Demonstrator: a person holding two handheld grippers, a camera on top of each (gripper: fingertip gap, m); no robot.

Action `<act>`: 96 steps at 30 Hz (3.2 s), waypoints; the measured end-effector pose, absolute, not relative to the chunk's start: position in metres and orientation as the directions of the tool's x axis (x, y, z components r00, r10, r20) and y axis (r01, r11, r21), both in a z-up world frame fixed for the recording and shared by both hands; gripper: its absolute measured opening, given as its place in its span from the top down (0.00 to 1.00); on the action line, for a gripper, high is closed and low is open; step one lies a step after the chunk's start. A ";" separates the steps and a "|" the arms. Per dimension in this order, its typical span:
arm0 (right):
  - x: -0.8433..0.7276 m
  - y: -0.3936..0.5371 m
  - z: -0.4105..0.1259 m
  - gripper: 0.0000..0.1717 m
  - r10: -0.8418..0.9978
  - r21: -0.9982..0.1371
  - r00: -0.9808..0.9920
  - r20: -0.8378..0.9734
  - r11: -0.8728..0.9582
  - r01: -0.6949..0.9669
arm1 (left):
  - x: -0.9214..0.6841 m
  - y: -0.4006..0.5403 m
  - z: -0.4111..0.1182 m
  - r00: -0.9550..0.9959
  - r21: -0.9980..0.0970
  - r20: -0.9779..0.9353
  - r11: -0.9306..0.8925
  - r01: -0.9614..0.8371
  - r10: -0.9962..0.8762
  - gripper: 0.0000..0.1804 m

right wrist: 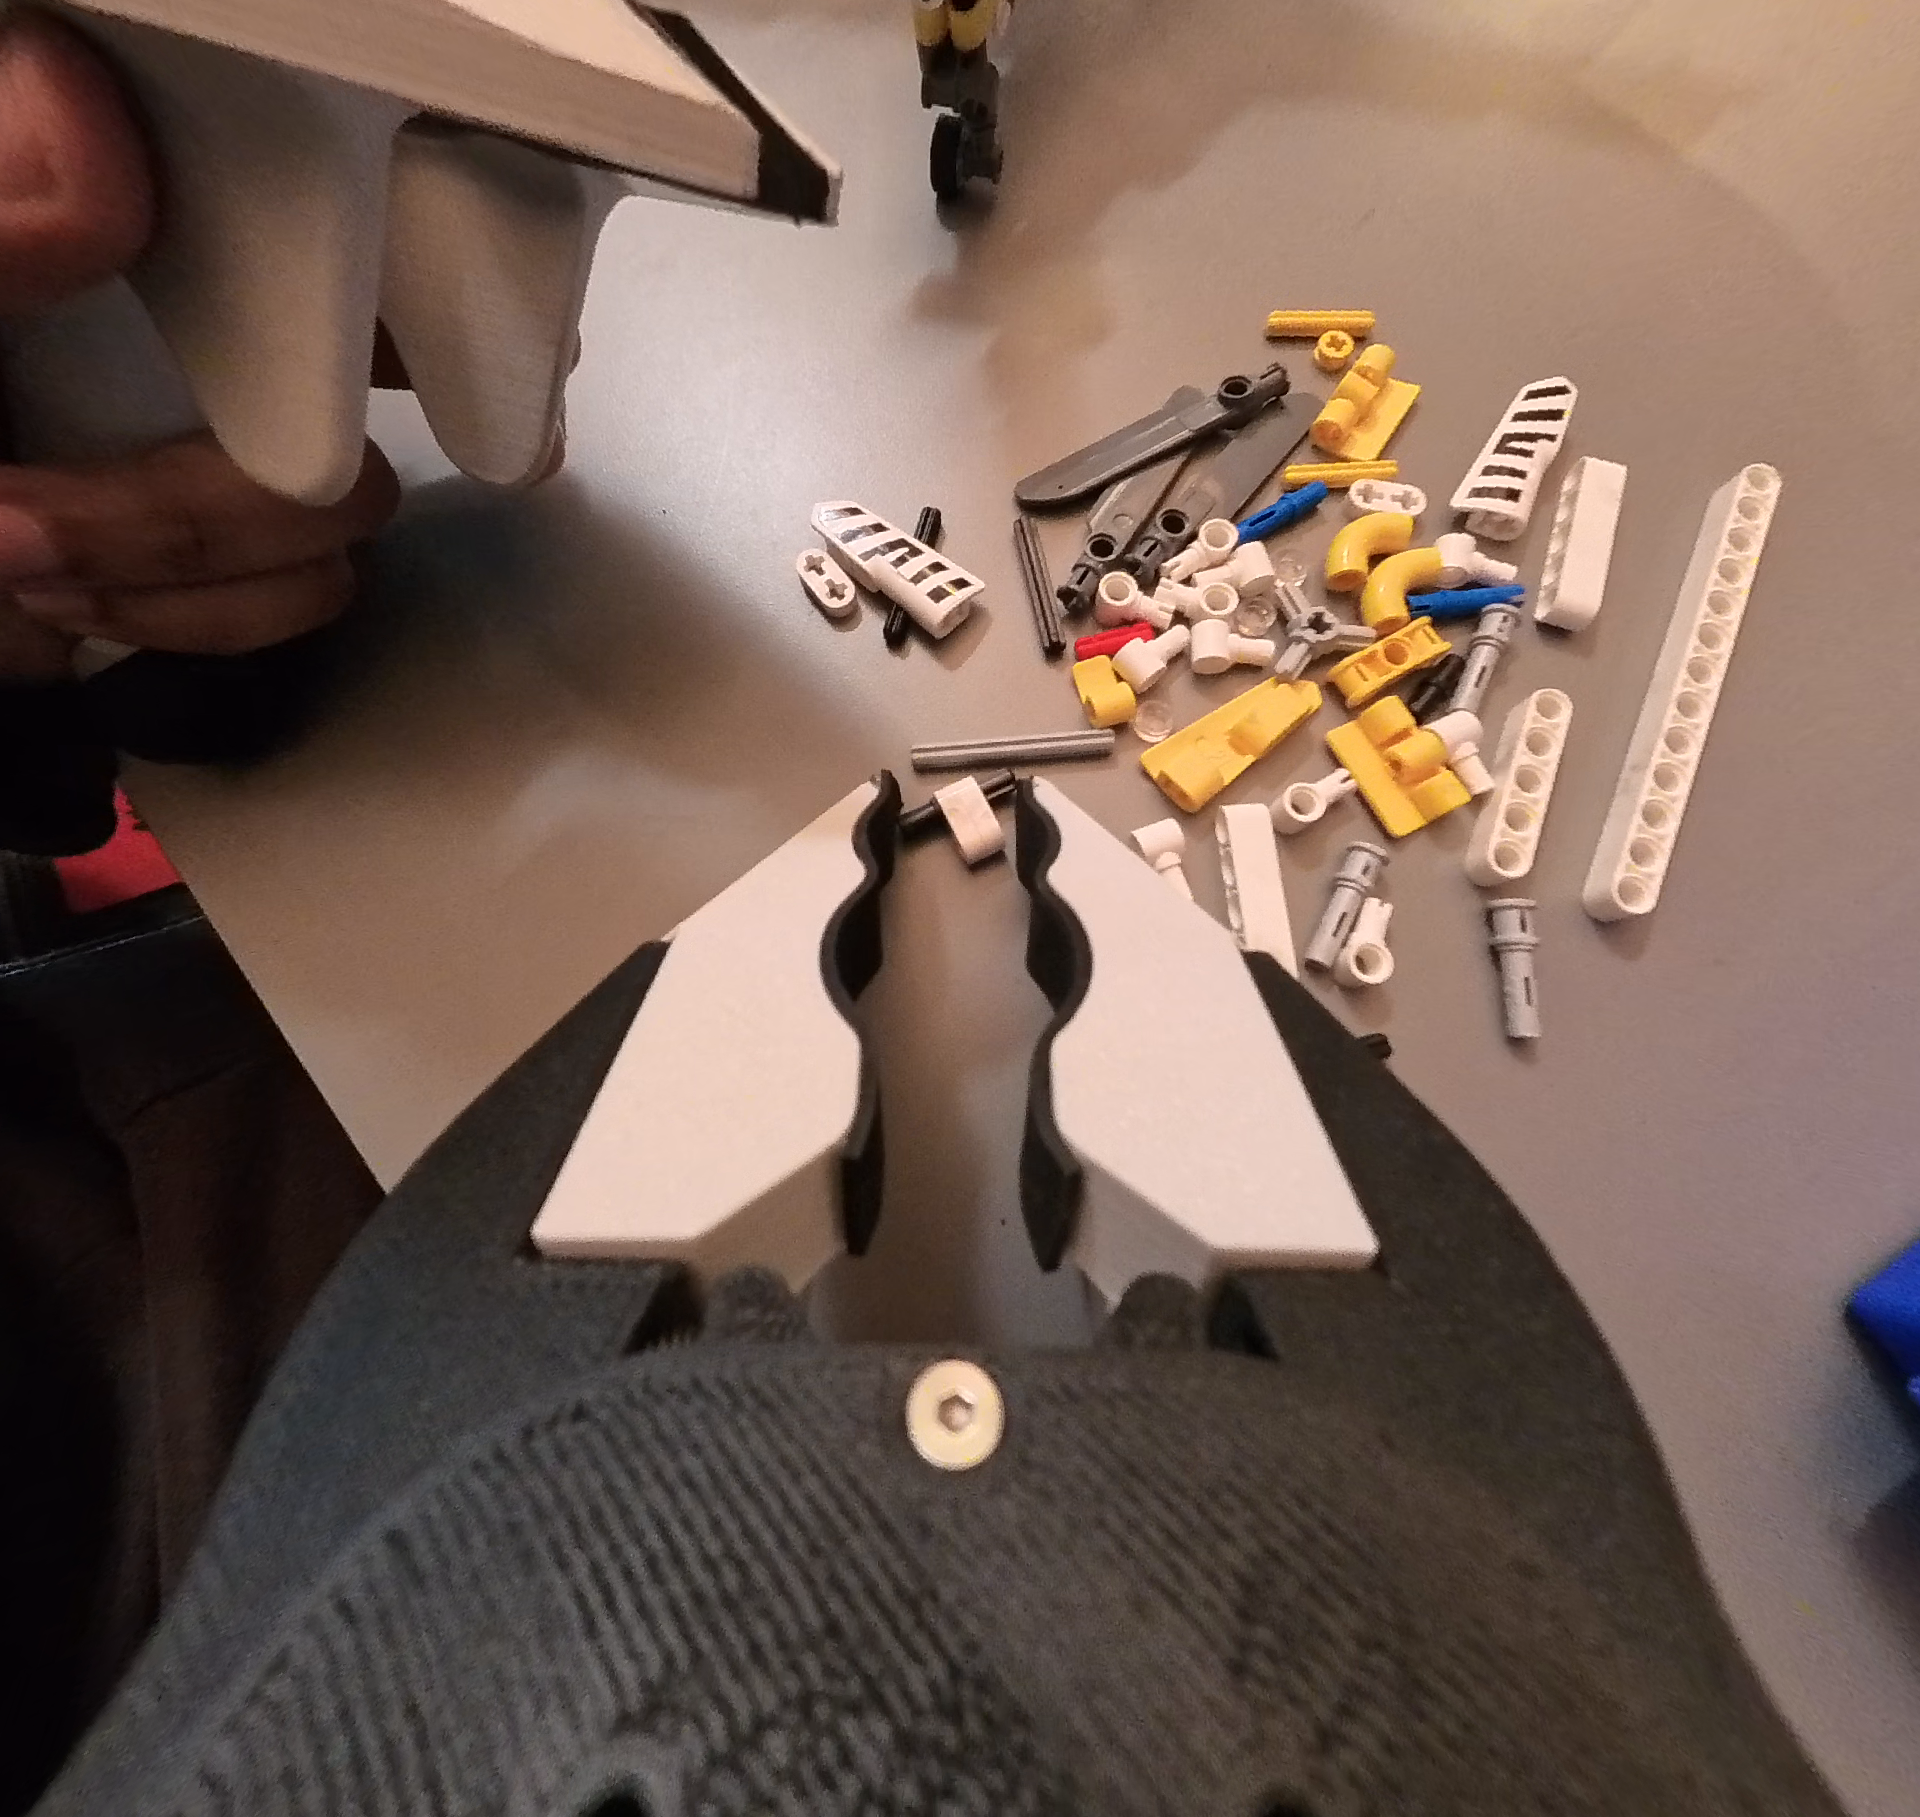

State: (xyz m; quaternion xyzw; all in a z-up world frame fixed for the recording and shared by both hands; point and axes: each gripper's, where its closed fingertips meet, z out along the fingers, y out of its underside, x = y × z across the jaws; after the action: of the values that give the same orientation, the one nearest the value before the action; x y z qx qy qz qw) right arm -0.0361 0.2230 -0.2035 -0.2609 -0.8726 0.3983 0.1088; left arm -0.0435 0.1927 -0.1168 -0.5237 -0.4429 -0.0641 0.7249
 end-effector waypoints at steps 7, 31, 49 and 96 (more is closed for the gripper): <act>-0.036 0.223 -0.203 0.88 0.542 -0.752 -0.840 -0.013 0.549 0.365 | -0.043 0.192 -0.116 0.602 -0.702 0.709 0.447 0.554 0.367 0.95; -0.035 0.223 -0.203 0.88 0.540 -0.752 -0.842 -0.004 0.553 0.359 | -0.039 0.189 -0.108 0.634 -0.706 0.697 0.477 0.523 0.337 0.96; -0.006 0.217 -0.120 0.90 0.478 -0.825 -0.677 0.560 0.396 -0.403 | -0.007 0.205 -0.097 0.735 -0.731 0.653 0.404 0.549 0.183 0.94; 0.034 0.207 -0.174 0.83 0.248 -0.858 -0.963 -0.110 0.466 0.218 | -0.005 0.195 -0.088 0.732 -0.682 0.671 0.486 0.546 0.120 1.00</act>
State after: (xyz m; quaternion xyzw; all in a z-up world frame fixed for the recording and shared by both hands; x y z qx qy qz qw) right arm 0.0340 0.2072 -0.1739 -0.1360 -0.8560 0.4986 0.0151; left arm -0.0049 0.1955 -0.0884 -0.4888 -0.3408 -0.1344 0.7917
